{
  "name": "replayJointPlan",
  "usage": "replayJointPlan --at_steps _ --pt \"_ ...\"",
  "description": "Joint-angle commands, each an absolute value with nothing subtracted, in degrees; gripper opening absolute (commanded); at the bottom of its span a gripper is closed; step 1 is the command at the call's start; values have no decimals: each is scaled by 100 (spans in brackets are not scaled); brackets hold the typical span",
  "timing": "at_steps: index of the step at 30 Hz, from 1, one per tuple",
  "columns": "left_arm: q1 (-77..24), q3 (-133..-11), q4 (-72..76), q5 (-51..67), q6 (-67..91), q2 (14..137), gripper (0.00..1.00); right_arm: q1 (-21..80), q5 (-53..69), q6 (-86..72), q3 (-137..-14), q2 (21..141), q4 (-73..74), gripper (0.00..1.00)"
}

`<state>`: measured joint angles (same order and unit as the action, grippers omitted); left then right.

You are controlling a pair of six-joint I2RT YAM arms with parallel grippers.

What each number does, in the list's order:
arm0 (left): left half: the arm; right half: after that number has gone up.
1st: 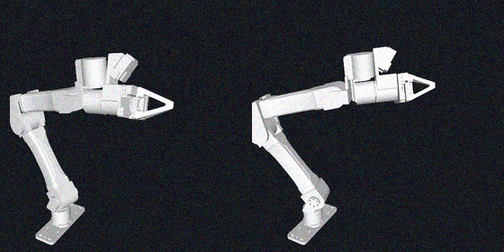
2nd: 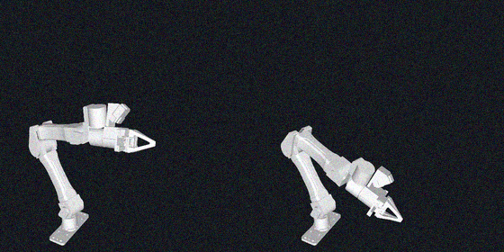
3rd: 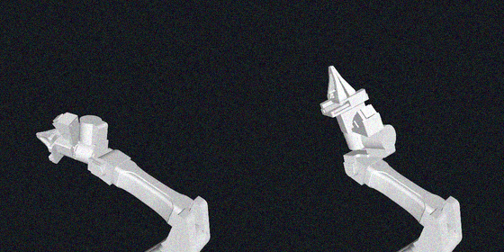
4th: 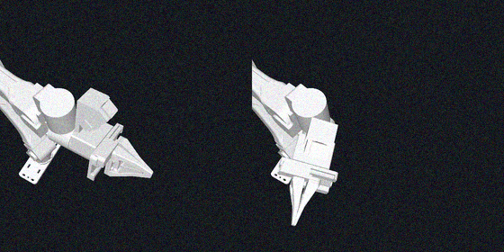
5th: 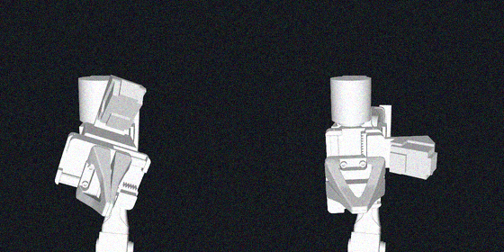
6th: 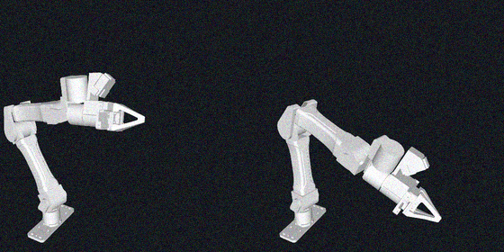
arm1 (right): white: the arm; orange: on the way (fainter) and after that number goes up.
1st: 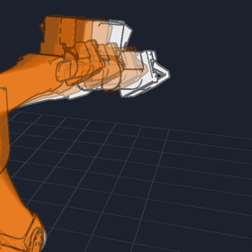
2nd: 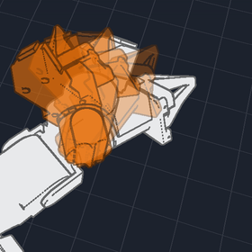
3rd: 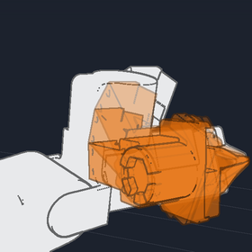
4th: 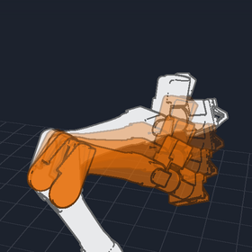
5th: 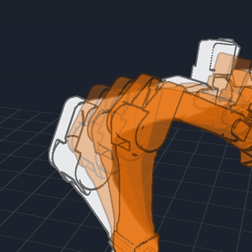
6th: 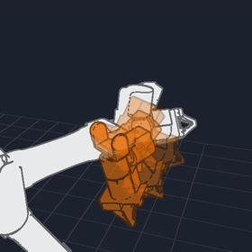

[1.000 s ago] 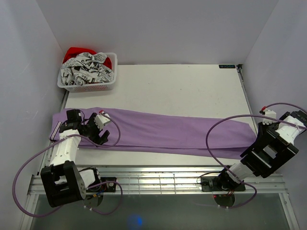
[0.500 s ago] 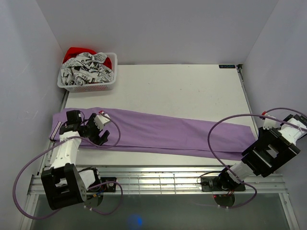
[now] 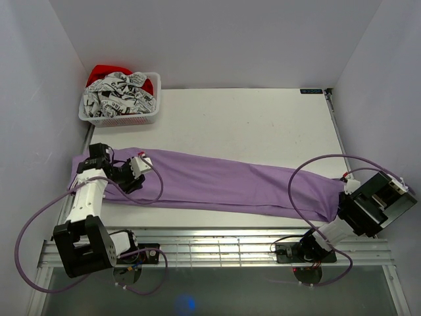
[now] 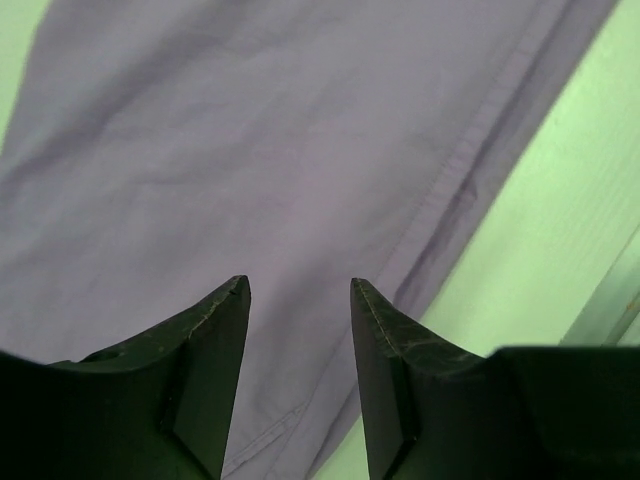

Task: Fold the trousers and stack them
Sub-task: Fold the trousers

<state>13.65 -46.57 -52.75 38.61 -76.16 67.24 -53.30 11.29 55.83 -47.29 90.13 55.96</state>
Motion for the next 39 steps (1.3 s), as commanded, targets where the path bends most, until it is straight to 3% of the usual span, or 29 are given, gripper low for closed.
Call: replayJointPlan --at_steps 1,18,22,39 --pt "1354 -4483 -5985 3771 -8981 6671 56 -5361 1204 5493 -5080 9105 5185 8" --pt "1292 -3393 -4659 2953 -9677 6803 59 -5361 1108 5458 -5423 9264 5291 8" --pt "1257 -3349 -4395 2874 -9615 6812 54 -5361 1125 5449 -5475 9281 5300 8" --pt "1257 -4061 -5441 3410 -9773 6732 56 -5361 1160 5458 -5449 9325 5344 8"
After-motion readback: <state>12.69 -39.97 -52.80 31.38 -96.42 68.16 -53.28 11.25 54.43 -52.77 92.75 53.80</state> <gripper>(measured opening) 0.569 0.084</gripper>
